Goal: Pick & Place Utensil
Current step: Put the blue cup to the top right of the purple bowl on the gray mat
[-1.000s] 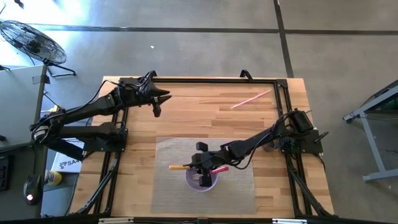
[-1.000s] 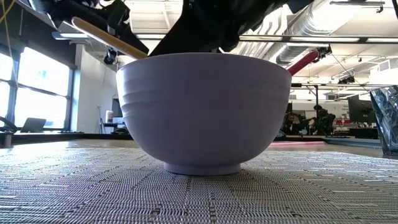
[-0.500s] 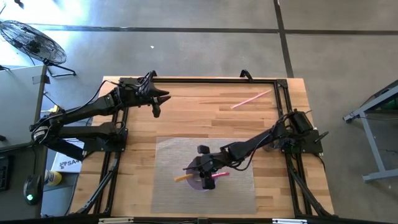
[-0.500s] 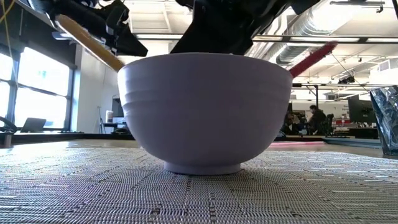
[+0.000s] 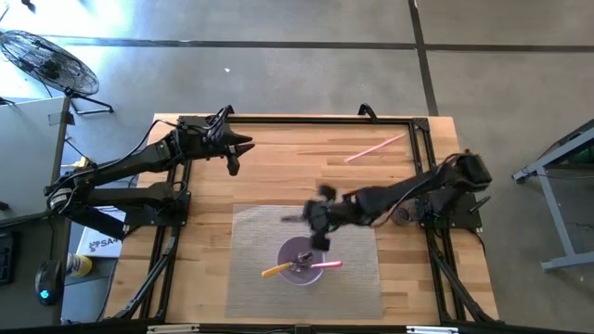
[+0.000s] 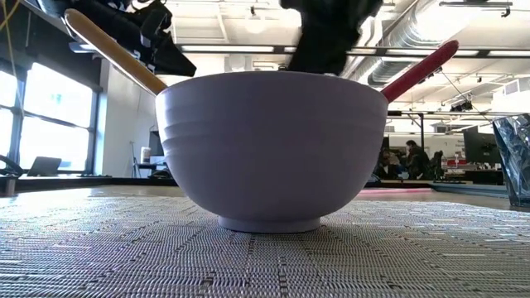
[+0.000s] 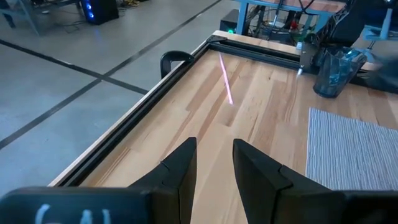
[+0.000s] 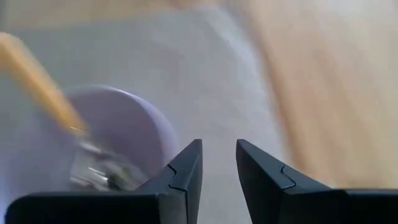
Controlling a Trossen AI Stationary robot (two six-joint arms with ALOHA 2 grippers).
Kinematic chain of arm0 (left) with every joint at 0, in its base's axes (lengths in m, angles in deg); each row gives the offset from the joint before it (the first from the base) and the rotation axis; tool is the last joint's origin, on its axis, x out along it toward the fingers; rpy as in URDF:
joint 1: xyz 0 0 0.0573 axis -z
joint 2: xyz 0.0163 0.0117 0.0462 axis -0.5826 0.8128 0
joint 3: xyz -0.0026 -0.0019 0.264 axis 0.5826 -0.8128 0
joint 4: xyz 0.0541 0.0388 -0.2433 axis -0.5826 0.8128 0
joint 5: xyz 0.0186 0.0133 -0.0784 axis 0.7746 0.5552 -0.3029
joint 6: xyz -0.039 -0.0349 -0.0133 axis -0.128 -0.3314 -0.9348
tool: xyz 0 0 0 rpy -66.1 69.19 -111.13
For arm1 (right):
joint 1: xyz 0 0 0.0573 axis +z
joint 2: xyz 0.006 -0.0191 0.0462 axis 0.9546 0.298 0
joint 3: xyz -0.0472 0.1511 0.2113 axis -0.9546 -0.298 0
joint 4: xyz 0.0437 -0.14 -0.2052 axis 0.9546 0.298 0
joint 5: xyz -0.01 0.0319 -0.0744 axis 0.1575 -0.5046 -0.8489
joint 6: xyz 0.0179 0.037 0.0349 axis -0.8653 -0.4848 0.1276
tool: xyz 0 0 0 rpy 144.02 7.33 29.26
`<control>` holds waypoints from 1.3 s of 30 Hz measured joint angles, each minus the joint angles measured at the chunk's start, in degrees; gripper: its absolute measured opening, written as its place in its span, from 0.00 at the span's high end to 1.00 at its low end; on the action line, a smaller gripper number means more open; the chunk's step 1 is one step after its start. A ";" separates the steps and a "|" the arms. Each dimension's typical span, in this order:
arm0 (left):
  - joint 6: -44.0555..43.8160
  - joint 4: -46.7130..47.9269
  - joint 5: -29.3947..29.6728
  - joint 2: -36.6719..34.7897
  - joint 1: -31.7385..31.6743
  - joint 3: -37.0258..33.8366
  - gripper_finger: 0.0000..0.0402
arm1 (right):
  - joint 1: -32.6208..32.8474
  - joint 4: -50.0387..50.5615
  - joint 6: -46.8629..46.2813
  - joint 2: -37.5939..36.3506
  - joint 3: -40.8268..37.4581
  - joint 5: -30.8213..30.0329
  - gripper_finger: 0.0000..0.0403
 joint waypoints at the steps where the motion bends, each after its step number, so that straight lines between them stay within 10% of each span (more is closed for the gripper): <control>1: 0.00 -0.01 0.00 0.00 0.00 0.02 0.75 | -1.09 4.04 -0.51 -1.28 0.00 -1.05 0.77; 13: -0.30 5.82 0.01 0.00 0.00 0.04 0.75 | -14.59 44.07 -8.19 -7.74 -0.07 8.57 0.71; 33: -1.58 5.82 0.02 0.24 0.02 0.04 0.75 | -27.56 63.58 -1.63 12.03 -0.07 23.34 0.04; 39: -1.51 5.88 0.02 0.26 0.00 0.04 0.75 | -27.98 64.07 2.74 16.17 -0.11 26.61 0.03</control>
